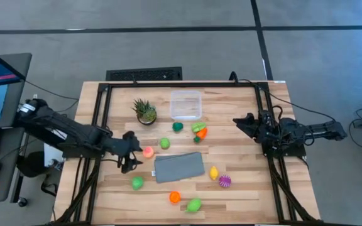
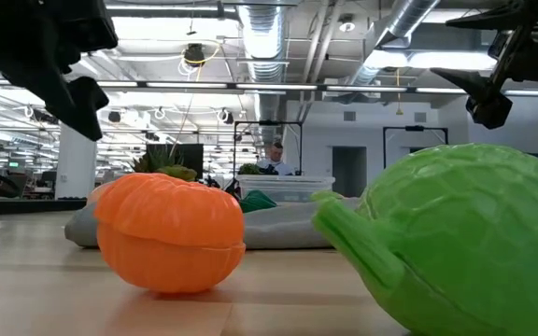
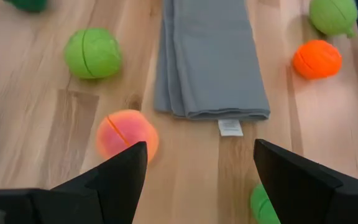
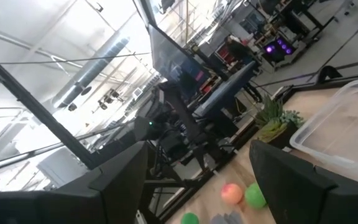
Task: Pick and placing Produce into tupperware
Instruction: Put the apricot into the bin
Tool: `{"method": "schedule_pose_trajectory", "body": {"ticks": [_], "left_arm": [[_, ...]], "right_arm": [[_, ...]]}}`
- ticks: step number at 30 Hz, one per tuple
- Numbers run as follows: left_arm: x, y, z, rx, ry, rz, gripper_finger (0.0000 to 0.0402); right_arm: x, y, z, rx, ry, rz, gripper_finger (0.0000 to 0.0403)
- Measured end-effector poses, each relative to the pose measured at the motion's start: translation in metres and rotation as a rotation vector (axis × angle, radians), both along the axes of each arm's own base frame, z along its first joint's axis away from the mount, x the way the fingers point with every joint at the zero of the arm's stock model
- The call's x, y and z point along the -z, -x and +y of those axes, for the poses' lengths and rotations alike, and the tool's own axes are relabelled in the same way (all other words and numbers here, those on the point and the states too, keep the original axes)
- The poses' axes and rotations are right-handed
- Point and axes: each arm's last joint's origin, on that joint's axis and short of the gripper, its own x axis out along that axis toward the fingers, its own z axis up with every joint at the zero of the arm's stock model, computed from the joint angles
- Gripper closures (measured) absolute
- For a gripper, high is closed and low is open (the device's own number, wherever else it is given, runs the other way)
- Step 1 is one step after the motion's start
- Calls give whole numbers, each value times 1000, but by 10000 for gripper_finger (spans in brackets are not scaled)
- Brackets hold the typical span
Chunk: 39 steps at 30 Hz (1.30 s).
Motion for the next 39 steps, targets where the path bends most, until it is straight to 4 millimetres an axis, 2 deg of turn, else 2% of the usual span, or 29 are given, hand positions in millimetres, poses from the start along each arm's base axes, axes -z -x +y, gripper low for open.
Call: {"method": "schedule_pose_trajectory", "body": {"ticks": [7, 12, 17, 24, 32, 39], "left_arm": [[2, -1, 2, -158, 45, 17, 118], [7, -1, 8, -369, 254, 127, 118], [2, -10, 9, -427, 442, 91, 118], [-4, -17, 12, -482, 412, -39, 118], [-5, -18, 17, -473, 418, -29, 118], [-26, -16, 22, -585, 244, 52, 118]], "right_arm": [[0, 0, -1, 13, 8, 2, 97], [0, 0, -1, 13, 10, 2, 97], [0, 0, -1, 17, 28, 3, 97], [-1, 0, -1, 17, 32, -7, 97], [-3, 1, 0, 7, 30, -24, 97], [-3, 1, 0, 11, 30, -24, 97]]}}
